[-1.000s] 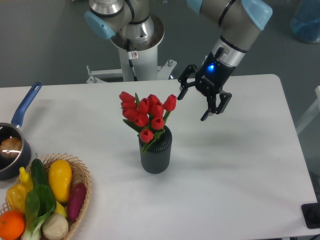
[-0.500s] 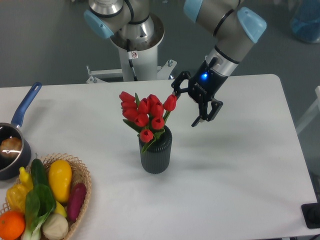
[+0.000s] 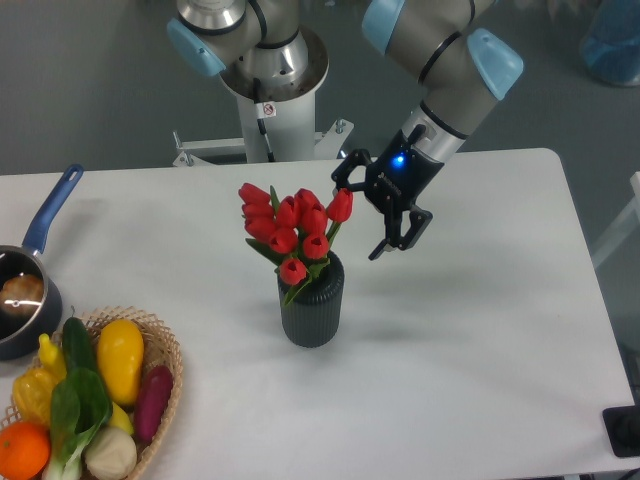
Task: Pick up the flowers from the vase
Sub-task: 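Lower the open gripper to the tulip stems just above the vase rim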
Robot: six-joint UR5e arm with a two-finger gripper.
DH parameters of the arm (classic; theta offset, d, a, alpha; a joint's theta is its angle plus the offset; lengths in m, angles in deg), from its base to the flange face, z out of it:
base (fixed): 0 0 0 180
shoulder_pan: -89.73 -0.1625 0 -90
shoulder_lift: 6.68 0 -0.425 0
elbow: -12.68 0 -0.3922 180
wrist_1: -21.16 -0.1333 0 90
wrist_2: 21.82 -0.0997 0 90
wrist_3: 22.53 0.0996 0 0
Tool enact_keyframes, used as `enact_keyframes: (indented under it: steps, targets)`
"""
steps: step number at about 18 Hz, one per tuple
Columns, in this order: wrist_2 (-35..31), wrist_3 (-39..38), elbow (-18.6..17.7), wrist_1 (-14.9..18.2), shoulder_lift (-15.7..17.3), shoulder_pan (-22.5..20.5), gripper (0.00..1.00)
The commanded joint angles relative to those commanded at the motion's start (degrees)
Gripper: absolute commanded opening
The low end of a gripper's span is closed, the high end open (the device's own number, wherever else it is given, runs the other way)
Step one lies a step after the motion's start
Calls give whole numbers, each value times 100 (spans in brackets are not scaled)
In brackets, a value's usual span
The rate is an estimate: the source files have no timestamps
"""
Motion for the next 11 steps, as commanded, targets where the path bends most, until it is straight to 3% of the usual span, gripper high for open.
enact_keyframes:
  steps: [11]
  targets:
    - [123,-9,-27,0,0,140,100]
